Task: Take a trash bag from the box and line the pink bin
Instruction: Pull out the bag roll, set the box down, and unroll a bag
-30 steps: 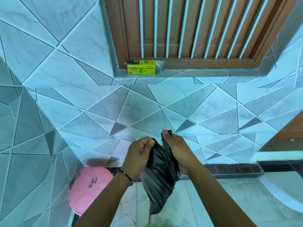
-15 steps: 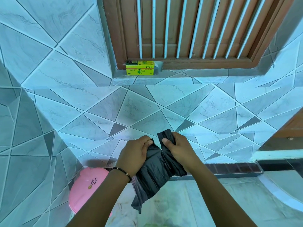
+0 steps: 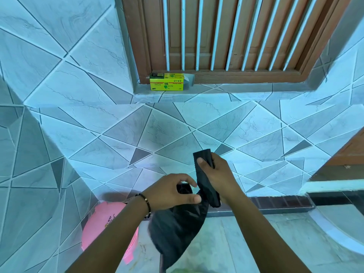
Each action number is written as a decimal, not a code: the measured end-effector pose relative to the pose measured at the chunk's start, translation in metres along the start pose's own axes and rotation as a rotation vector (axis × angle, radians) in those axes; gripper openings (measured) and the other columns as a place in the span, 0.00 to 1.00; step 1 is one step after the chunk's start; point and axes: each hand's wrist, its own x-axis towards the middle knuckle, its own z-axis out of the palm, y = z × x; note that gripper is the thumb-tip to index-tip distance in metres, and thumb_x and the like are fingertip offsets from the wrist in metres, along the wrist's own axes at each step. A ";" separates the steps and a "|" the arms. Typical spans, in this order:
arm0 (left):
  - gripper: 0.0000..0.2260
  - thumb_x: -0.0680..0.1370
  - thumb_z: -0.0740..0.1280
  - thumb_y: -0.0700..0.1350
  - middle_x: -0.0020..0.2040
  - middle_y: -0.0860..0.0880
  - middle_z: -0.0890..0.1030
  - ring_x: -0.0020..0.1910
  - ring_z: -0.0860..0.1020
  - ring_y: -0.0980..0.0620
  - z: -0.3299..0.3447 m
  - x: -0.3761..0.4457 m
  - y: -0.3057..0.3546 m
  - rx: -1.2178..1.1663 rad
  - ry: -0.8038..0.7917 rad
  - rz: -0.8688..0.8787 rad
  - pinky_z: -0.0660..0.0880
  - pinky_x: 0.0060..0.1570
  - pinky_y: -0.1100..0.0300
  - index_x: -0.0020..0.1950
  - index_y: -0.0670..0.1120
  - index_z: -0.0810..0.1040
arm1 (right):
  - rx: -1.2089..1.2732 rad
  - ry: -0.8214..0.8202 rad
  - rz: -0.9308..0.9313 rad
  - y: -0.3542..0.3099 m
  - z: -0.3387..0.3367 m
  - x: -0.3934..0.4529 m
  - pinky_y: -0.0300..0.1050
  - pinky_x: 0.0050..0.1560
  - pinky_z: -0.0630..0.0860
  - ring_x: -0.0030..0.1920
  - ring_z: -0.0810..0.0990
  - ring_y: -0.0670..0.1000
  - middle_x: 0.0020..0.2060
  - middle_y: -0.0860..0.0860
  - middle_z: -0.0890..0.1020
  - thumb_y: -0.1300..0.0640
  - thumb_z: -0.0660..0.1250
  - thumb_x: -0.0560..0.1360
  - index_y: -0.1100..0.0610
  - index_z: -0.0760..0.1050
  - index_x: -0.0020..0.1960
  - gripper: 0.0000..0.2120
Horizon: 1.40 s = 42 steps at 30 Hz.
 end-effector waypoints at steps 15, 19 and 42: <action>0.04 0.76 0.64 0.42 0.48 0.47 0.83 0.46 0.79 0.48 -0.007 0.014 -0.005 0.292 0.102 0.033 0.75 0.48 0.58 0.47 0.49 0.78 | 0.097 -0.187 0.211 0.019 -0.011 0.000 0.48 0.53 0.77 0.50 0.80 0.56 0.47 0.55 0.80 0.64 0.66 0.74 0.55 0.72 0.54 0.11; 0.11 0.78 0.59 0.43 0.49 0.46 0.84 0.47 0.79 0.45 -0.004 0.013 -0.010 0.398 0.129 0.057 0.76 0.47 0.56 0.53 0.51 0.80 | 0.130 -0.015 0.168 0.019 -0.011 0.003 0.53 0.58 0.76 0.54 0.79 0.54 0.54 0.53 0.80 0.62 0.64 0.76 0.51 0.71 0.57 0.12; 0.12 0.76 0.58 0.56 0.28 0.52 0.71 0.30 0.69 0.54 -0.029 0.006 -0.016 0.157 0.283 0.106 0.67 0.35 0.58 0.34 0.54 0.69 | 0.220 -0.282 0.147 0.005 -0.014 -0.003 0.48 0.54 0.79 0.53 0.82 0.54 0.53 0.56 0.81 0.65 0.77 0.62 0.56 0.70 0.62 0.32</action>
